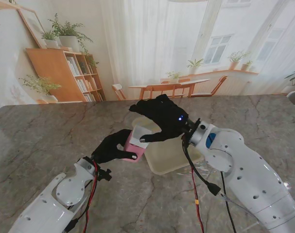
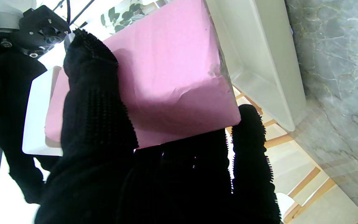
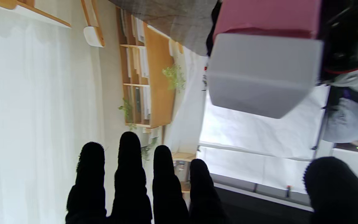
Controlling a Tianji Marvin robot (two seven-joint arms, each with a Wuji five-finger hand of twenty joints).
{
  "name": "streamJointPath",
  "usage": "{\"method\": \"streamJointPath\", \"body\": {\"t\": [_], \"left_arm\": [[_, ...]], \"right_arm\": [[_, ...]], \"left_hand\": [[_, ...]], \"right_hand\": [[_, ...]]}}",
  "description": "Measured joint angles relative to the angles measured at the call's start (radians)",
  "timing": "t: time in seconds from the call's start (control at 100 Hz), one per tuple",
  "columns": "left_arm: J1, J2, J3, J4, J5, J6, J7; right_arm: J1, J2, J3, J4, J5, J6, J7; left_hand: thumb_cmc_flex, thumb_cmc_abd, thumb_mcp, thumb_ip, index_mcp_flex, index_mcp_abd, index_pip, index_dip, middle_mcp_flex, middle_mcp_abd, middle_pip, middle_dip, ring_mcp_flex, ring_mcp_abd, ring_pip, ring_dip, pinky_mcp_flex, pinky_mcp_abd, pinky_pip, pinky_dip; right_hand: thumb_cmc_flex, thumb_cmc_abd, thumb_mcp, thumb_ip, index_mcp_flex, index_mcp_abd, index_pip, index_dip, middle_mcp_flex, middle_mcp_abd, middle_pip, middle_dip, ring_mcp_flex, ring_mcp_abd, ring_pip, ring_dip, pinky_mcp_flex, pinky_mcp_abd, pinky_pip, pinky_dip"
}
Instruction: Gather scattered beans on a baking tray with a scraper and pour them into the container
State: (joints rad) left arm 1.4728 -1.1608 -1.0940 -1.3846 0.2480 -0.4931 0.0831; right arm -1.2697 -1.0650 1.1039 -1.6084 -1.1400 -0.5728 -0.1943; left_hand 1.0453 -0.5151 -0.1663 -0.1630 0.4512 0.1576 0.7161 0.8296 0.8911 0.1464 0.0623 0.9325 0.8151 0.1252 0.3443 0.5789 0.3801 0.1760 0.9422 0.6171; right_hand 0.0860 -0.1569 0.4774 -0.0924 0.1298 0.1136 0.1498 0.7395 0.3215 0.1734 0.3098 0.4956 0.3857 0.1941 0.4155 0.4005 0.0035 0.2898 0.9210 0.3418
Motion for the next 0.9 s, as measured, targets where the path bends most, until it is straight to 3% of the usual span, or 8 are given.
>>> {"method": "streamJointPath", "body": {"t": [0.11,0.23,0.38,0.52,0.6,0.78,0.84,0.9], "left_arm": [[0.001,0.001,0.0,-0.002,0.0,0.0,0.001],[0.001,0.001,0.0,-0.002,0.001,-0.003,0.003],[0.0,0.001,0.003,-0.002,0.001,-0.006,0.004],[0.001,0.001,0.002,-0.002,0.001,-0.007,0.005],[0.002,0.001,0.002,-0.002,0.001,-0.009,0.008],[0.002,0.001,0.002,-0.002,0.001,-0.014,0.011],[0.002,0.001,0.003,-0.002,0.001,-0.014,0.011],[0.002,0.0,0.003,-0.002,0.002,-0.014,0.013]], "right_arm": [[0.006,0.015,0.026,-0.001,-0.05,-0.111,0.004],[0.019,0.027,0.032,0.008,-0.017,-0.164,0.062],[0.058,0.044,-0.007,0.044,-0.137,-0.198,-0.025],[0.09,0.054,-0.054,0.07,-0.132,-0.198,-0.039],[0.112,0.059,-0.091,0.091,-0.164,-0.193,-0.097],[0.143,0.061,-0.135,0.112,-0.177,-0.166,-0.127],[0.152,0.061,-0.149,0.119,-0.181,-0.159,-0.142],[0.162,0.062,-0.165,0.13,-0.19,-0.153,-0.175]], "left_hand": [[0.0,0.0,0.0,0.0,0.0,0.0,0.0,0.0,0.0,0.0,0.0,0.0,0.0,0.0,0.0,0.0,0.0,0.0,0.0,0.0],[0.0,0.0,0.0,0.0,0.0,0.0,0.0,0.0,0.0,0.0,0.0,0.0,0.0,0.0,0.0,0.0,0.0,0.0,0.0,0.0],[0.0,0.0,0.0,0.0,0.0,0.0,0.0,0.0,0.0,0.0,0.0,0.0,0.0,0.0,0.0,0.0,0.0,0.0,0.0,0.0],[0.0,0.0,0.0,0.0,0.0,0.0,0.0,0.0,0.0,0.0,0.0,0.0,0.0,0.0,0.0,0.0,0.0,0.0,0.0,0.0],[0.0,0.0,0.0,0.0,0.0,0.0,0.0,0.0,0.0,0.0,0.0,0.0,0.0,0.0,0.0,0.0,0.0,0.0,0.0,0.0],[0.0,0.0,0.0,0.0,0.0,0.0,0.0,0.0,0.0,0.0,0.0,0.0,0.0,0.0,0.0,0.0,0.0,0.0,0.0,0.0],[0.0,0.0,0.0,0.0,0.0,0.0,0.0,0.0,0.0,0.0,0.0,0.0,0.0,0.0,0.0,0.0,0.0,0.0,0.0,0.0],[0.0,0.0,0.0,0.0,0.0,0.0,0.0,0.0,0.0,0.0,0.0,0.0,0.0,0.0,0.0,0.0,0.0,0.0,0.0,0.0]], "right_hand": [[-0.029,-0.101,0.091,0.0,-0.007,0.021,-0.109,-0.009,-0.064,0.001,0.023,-0.014,-0.052,0.0,0.002,-0.036,-0.015,-0.004,0.045,-0.047],[0.005,-0.178,0.17,0.0,0.006,0.058,-0.153,-0.171,-0.124,0.022,0.051,-0.051,-0.097,0.0,0.013,-0.068,-0.027,-0.011,0.075,-0.071],[0.052,-0.277,0.331,0.0,0.019,0.082,-0.171,-0.33,-0.13,0.041,0.051,-0.111,-0.12,0.001,0.043,-0.083,-0.027,-0.011,0.108,-0.071],[0.076,-0.39,0.561,0.0,0.019,0.091,-0.171,-0.366,-0.13,0.044,0.051,-0.125,-0.12,0.002,0.058,-0.083,-0.025,-0.012,0.124,-0.068],[0.097,-0.423,0.633,0.0,0.019,0.092,-0.171,-0.366,-0.13,0.039,0.051,-0.126,-0.12,0.002,0.071,-0.083,-0.013,-0.012,0.139,-0.057],[0.154,-0.478,0.736,0.0,0.016,0.044,-0.124,-0.088,-0.112,-0.018,0.204,-0.135,-0.06,-0.024,0.111,-0.065,0.048,-0.026,0.162,-0.032],[0.166,-0.487,0.754,0.0,0.002,0.006,-0.073,0.013,-0.067,-0.061,0.236,-0.134,-0.01,-0.045,0.123,-0.056,0.085,-0.037,0.169,-0.022],[0.174,-0.499,0.765,0.0,-0.01,-0.048,-0.009,0.118,-0.006,-0.142,0.261,-0.125,0.046,-0.081,0.13,-0.052,0.124,-0.058,0.172,-0.02]]}}
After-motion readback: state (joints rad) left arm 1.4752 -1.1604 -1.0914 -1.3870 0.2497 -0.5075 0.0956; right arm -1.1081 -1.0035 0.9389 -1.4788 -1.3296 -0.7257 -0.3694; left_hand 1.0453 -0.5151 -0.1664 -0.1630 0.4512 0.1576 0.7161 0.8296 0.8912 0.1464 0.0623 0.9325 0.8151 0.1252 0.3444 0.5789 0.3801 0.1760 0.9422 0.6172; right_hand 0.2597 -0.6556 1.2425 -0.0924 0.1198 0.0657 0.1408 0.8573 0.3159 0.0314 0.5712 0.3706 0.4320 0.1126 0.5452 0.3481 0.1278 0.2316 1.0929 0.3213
